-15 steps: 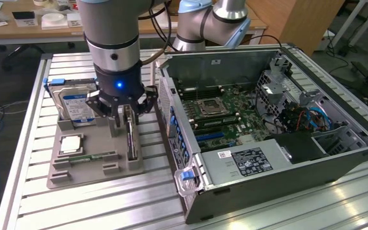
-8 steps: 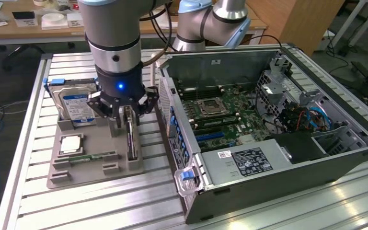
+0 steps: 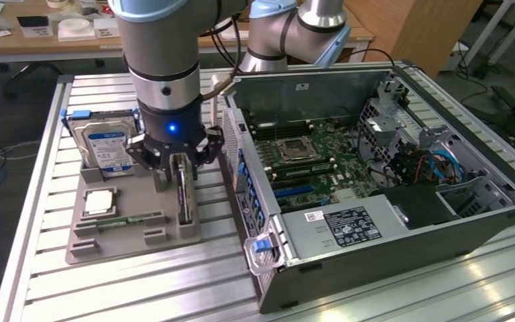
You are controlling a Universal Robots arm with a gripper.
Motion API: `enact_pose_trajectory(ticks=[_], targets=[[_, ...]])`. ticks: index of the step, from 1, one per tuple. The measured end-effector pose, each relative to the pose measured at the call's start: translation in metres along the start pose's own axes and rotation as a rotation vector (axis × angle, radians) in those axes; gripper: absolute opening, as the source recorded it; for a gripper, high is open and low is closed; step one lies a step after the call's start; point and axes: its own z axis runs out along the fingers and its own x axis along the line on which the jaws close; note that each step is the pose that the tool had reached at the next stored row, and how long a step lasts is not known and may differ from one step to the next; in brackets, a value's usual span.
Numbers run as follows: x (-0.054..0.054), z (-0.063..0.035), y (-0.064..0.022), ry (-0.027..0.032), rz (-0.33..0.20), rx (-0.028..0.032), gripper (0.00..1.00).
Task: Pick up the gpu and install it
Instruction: 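Pick up the gpu and move the gpu toward the slot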
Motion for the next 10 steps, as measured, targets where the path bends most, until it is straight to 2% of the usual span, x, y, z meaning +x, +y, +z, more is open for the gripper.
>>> enact_pose_trajectory(ticks=[4,10], targets=[[0.0001,0.0065,-0.0004,0.0001,0.0,0.0001,0.47],[0.0004,0.0108,0.001,0.0,0.0,0.0,0.47]])
